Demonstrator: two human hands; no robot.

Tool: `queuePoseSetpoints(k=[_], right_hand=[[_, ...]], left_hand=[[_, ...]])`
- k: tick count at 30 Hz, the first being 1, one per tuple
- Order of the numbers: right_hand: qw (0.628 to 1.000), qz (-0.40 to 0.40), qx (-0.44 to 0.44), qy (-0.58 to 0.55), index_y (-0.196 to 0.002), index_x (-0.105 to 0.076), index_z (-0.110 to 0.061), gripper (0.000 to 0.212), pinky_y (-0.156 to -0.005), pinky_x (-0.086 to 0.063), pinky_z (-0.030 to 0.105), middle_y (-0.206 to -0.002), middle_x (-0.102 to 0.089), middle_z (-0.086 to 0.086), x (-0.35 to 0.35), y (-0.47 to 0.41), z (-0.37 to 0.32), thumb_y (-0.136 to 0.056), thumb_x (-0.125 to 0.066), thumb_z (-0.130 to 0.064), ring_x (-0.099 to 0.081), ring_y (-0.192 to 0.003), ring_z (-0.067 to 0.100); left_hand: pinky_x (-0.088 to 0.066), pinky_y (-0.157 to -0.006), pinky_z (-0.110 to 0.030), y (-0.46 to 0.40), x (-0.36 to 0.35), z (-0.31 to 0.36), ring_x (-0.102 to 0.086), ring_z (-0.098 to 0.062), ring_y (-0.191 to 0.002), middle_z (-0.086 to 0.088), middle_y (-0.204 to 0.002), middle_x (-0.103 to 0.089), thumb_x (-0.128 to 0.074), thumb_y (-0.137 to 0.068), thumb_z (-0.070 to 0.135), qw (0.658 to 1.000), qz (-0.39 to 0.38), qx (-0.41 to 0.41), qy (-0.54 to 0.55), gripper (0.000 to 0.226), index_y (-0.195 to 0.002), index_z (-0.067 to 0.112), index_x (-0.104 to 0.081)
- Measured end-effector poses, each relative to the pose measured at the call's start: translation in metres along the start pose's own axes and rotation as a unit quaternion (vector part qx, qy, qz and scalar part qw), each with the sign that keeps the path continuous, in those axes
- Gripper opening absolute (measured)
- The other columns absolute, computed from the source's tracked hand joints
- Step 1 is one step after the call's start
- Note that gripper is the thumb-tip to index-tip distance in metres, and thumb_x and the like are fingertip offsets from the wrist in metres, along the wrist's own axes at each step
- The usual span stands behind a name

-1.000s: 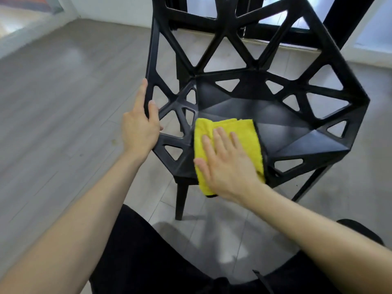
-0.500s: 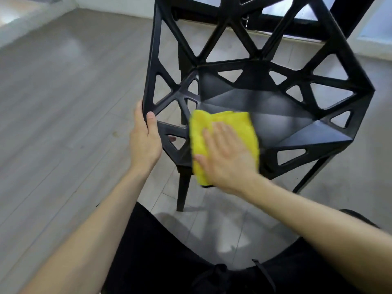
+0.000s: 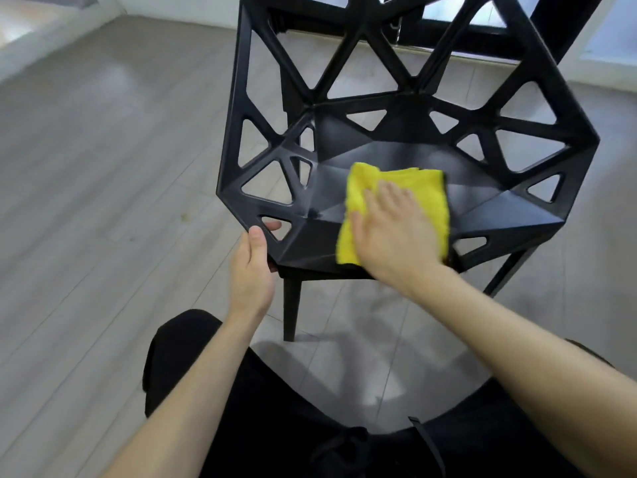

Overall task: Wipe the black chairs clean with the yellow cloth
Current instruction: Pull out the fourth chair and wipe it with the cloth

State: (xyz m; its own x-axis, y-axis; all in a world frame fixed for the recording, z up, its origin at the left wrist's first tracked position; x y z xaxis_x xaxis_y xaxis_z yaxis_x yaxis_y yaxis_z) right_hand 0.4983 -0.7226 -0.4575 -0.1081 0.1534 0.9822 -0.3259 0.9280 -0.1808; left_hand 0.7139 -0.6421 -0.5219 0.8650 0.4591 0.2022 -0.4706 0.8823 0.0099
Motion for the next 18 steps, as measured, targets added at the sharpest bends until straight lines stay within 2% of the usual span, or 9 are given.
queuePoseSetpoints(k=[2, 5, 7, 9, 11, 12, 14, 16, 18], right_hand=[[0.999, -0.045, 0.007, 0.001, -0.158, -0.039, 0.003, 0.071, -0.127, -0.023, 0.057, -0.164, -0.033, 0.034, -0.011, -0.024, -0.06, -0.109, -0.02, -0.044, -0.031, -0.154, 0.047], [0.999, -0.045, -0.009, -0.012, -0.158, -0.039, 0.002, 0.069, -0.126, -0.024, 0.059, -0.164, -0.033, 0.033, -0.01, -0.038, -0.086, -0.109, -0.025, -0.044, -0.031, -0.154, 0.047], [0.999, -0.007, 0.039, -0.024, -0.158, -0.043, -0.004, 0.069, -0.126, -0.026, 0.057, -0.165, -0.038, 0.028, -0.004, -0.018, -0.078, -0.109, -0.023, -0.047, -0.034, -0.154, 0.043], [0.993, 0.034, 0.104, -0.042, -0.157, -0.05, -0.012, 0.064, -0.126, -0.028, 0.053, -0.163, -0.045, 0.019, 0.005, 0.015, -0.048, -0.111, -0.029, -0.051, -0.039, -0.153, 0.037], [0.989, 0.073, 0.126, -0.037, -0.152, -0.057, -0.018, 0.059, -0.124, -0.032, 0.052, -0.16, -0.051, 0.014, 0.016, 0.036, 0.005, -0.111, -0.038, -0.055, -0.044, -0.151, 0.035], [0.989, 0.097, 0.108, -0.026, -0.15, -0.06, -0.017, 0.058, -0.124, -0.032, 0.052, -0.158, -0.054, 0.014, 0.023, 0.041, 0.034, -0.111, -0.042, -0.056, -0.046, -0.15, 0.035], [0.99, 0.142, 0.017, -0.018, -0.145, -0.064, -0.013, 0.055, -0.124, -0.032, 0.054, -0.154, -0.057, 0.016, 0.031, 0.047, 0.067, -0.11, -0.044, -0.052, -0.048, -0.149, 0.036], [0.984, 0.172, -0.054, -0.012, -0.142, -0.065, -0.008, 0.054, -0.123, -0.031, 0.058, -0.152, -0.057, 0.022, 0.025, 0.05, 0.042, -0.11, -0.042, -0.045, -0.048, -0.147, 0.04], [0.988, 0.152, -0.015, -0.029, -0.147, -0.058, -0.004, 0.059, -0.122, -0.028, 0.06, -0.156, -0.05, 0.028, 0.01, 0.045, -0.029, -0.11, -0.037, -0.044, -0.044, -0.149, 0.044]], left_hand=[[-0.057, -0.082, -0.028, -0.001, 0.001, -0.001, -0.071, -0.021, -0.102, -0.003, -0.111, -0.074, -0.032, -0.114, 0.045, 1.0, -0.02, -0.006, 0.002, 0.041, -0.129, 0.03, -0.068], [-0.059, -0.088, -0.036, 0.008, 0.004, 0.001, -0.068, -0.028, -0.104, -0.01, -0.111, -0.07, -0.039, -0.111, 0.04, 1.0, -0.018, -0.024, 0.001, 0.025, -0.125, 0.044, -0.059], [-0.054, -0.096, -0.034, 0.014, 0.006, -0.001, -0.067, -0.019, -0.111, 0.001, -0.117, -0.071, -0.04, -0.112, 0.038, 0.999, 0.011, -0.045, -0.027, 0.024, -0.131, 0.043, -0.054], [-0.049, -0.096, -0.025, 0.024, 0.003, -0.002, -0.064, -0.006, -0.115, 0.013, -0.123, -0.068, -0.038, -0.115, 0.037, 0.996, 0.044, -0.052, -0.058, 0.032, -0.143, 0.026, -0.05], [-0.05, -0.1, -0.025, 0.032, -0.006, -0.006, -0.064, -0.005, -0.121, 0.012, -0.129, -0.067, -0.035, -0.117, 0.038, 0.995, 0.038, -0.055, -0.068, 0.037, -0.148, 0.021, -0.046], [-0.05, -0.104, -0.028, 0.034, -0.009, -0.012, -0.064, -0.009, -0.125, 0.008, -0.132, -0.068, -0.034, -0.117, 0.041, 0.996, 0.027, -0.054, -0.066, 0.039, -0.15, 0.022, -0.042], [-0.05, -0.108, -0.03, 0.036, -0.011, -0.018, -0.064, -0.014, -0.128, 0.003, -0.137, -0.067, -0.032, -0.115, 0.045, 0.996, 0.013, -0.062, -0.058, 0.046, -0.155, 0.023, -0.035], [-0.046, -0.114, -0.03, 0.035, -0.011, -0.017, -0.058, -0.014, -0.137, 0.002, -0.148, -0.06, -0.031, -0.115, 0.042, 0.996, 0.015, -0.069, -0.06, 0.05, -0.16, 0.019, -0.029], [-0.04, -0.12, -0.028, 0.034, -0.005, -0.012, -0.047, -0.003, -0.146, 0.01, -0.158, -0.049, -0.032, -0.117, 0.036, 0.995, 0.035, -0.07, -0.065, 0.049, -0.162, 0.018, -0.027]])
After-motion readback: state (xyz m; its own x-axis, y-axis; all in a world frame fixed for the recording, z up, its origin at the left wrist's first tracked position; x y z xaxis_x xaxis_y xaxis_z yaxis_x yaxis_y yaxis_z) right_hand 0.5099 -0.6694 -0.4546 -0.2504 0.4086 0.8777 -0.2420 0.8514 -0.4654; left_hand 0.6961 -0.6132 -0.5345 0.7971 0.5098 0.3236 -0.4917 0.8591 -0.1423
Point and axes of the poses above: each hand's wrist, its own y-axis away from the middle knuckle, its own x-axis out of the back of the hand, z = x × y, the point moved 9 cm from there along -y, towards the middle knuckle
